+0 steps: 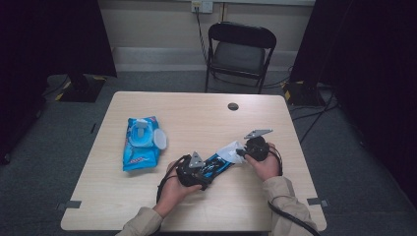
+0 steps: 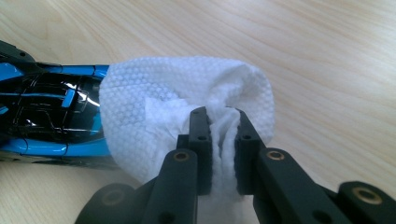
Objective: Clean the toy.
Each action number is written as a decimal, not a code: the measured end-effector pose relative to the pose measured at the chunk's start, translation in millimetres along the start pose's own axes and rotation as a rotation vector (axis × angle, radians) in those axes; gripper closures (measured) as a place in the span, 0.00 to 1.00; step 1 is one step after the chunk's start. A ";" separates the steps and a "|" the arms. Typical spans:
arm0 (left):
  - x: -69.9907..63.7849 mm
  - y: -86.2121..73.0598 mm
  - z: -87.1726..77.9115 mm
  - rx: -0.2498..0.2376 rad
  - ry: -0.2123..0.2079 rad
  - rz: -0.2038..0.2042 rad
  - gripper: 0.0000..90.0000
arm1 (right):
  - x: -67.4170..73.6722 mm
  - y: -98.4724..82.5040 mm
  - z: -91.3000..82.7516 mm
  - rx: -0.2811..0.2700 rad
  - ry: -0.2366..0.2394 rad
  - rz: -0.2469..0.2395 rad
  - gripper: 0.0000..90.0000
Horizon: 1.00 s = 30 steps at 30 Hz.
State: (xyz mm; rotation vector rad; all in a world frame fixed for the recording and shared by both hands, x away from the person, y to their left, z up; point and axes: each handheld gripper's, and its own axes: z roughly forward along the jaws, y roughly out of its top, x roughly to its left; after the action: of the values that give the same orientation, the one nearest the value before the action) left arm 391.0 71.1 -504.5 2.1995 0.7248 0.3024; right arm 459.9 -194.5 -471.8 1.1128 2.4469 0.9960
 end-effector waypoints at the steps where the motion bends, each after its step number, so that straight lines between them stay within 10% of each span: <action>1: 0.0 0.0 0.0 0.000 0.000 0.000 0.27 | -1.4 -0.1 -2.6 0.002 -0.002 -0.001 0.91; 14: 0.0 0.0 0.0 0.000 0.001 0.000 0.27 | 8.9 13.5 -35.8 -0.078 0.017 -0.066 0.91; 30: 0.2 0.1 0.0 0.000 0.001 0.003 0.27 | 100.6 35.1 -1.3 -0.044 0.244 -0.285 0.91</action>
State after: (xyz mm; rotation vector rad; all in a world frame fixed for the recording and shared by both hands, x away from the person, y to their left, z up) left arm 391.2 71.1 -504.5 2.2004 0.7223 0.3057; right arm 411.7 -103.8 -443.4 0.6342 2.6599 1.1410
